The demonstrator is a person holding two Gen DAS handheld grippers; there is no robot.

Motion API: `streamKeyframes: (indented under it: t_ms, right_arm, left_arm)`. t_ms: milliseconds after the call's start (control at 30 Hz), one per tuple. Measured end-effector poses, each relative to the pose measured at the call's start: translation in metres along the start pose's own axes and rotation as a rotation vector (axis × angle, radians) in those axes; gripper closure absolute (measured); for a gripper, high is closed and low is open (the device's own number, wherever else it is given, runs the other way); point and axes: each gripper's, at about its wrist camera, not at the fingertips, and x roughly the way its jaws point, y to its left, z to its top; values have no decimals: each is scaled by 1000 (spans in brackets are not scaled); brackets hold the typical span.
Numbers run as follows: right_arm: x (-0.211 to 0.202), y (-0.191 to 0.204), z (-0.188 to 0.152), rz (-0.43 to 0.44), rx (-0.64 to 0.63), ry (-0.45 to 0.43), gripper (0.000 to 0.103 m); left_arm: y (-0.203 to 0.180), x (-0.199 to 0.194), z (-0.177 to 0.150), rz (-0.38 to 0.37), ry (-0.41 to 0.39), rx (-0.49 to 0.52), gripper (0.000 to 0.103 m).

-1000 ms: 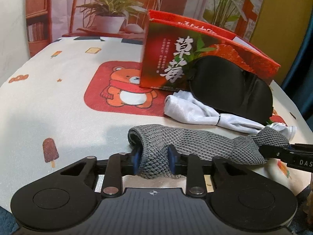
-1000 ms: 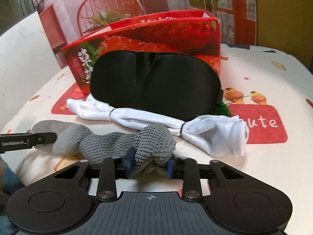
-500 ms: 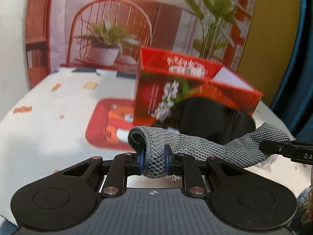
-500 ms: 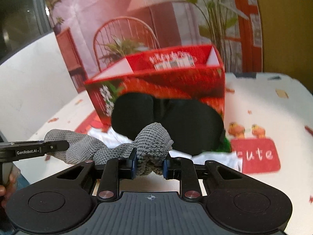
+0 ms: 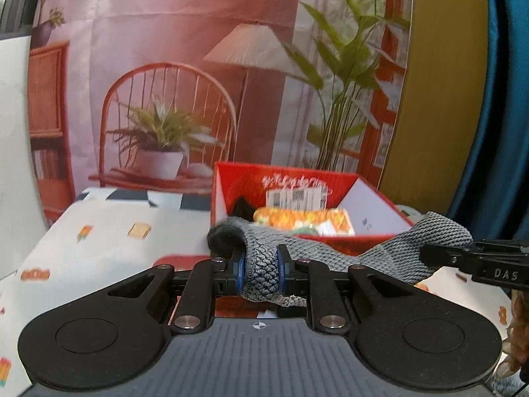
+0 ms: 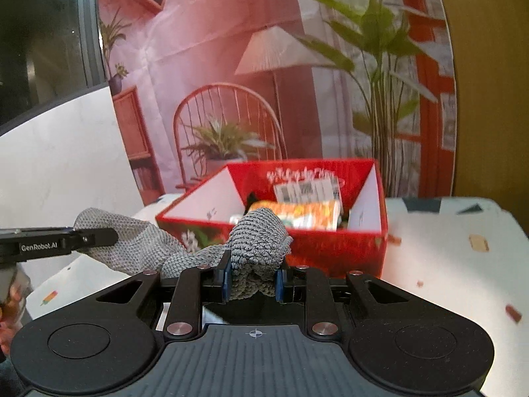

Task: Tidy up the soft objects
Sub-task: 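Lift the grey knit item with both tools up over the red box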

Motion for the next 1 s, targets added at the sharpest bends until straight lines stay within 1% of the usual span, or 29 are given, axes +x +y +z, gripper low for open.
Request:
streamKeyframes:
  t_ms: [200,367,833,900,1000]
  right_arm:
    - [10,-1,23,-4,-32,-35,82]
    - [19,-7,38,-6,-37,-56,82]
    - [41,-36,54,-39,5,-72,82]
    - [47,-40,58,-50,1,-74,82]
    - [62,-47,64,-67,-10,-46,82]
  left_arm:
    - [-10,16,21,-6,-16,32,85]
    - [-14,27,31,-9,-16,42,85]
    - [-26,65,57,-14,-9,108,85]
    - [-25,78,63,-16,4,103,85]
    - [-20,100,69,-34,56,67,85]
